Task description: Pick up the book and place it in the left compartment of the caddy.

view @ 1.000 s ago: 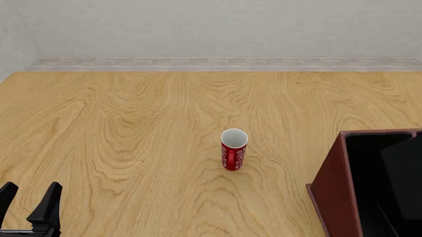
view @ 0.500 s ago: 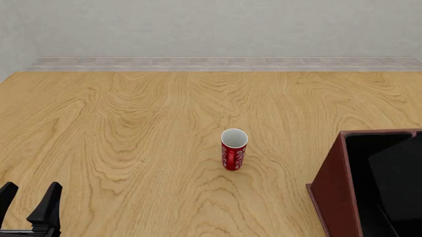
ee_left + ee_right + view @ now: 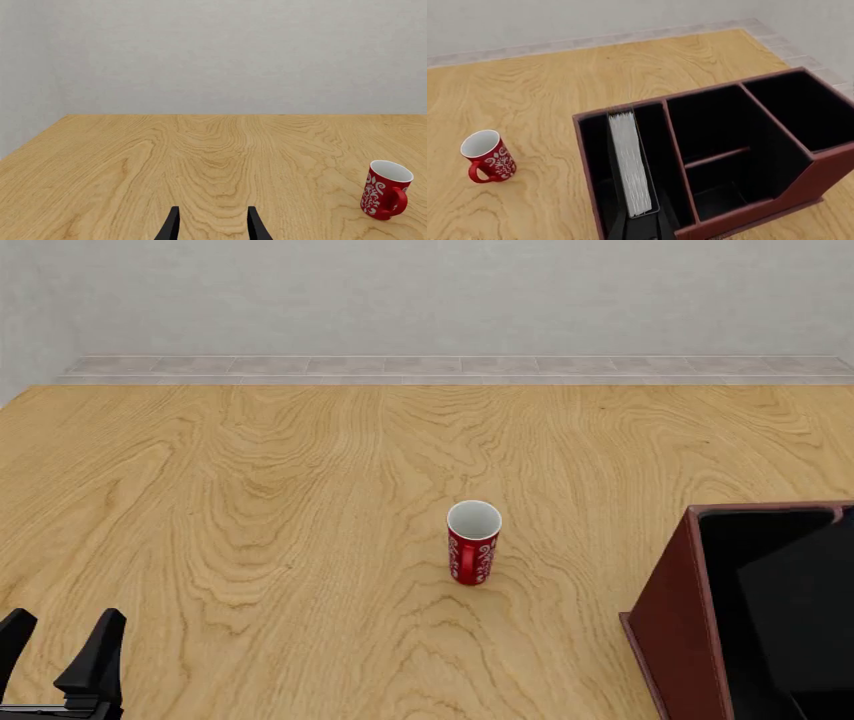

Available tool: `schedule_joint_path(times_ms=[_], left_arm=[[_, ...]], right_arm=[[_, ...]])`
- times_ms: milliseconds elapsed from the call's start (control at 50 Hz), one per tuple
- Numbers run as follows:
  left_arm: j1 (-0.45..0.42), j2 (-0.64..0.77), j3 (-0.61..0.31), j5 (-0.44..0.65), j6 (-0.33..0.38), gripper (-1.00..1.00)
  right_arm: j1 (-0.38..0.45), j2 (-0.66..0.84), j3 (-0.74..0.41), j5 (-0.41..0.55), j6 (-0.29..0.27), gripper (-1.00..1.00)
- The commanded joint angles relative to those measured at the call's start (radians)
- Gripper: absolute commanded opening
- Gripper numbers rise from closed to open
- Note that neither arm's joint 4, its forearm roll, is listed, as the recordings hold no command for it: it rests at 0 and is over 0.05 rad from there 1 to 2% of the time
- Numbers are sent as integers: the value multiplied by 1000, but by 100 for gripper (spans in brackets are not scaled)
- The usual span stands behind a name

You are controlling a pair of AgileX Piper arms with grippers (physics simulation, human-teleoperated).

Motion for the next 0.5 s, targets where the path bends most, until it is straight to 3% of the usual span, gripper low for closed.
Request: schedule_joint_path(times_ms=[20,500], left_arm=[[0,0,0,0,0,100],[0,0,0,0,0,100]], right_arm=[[-7,-2,20,-14,19,-100],[-20,-2,72,-29,7,-100]])
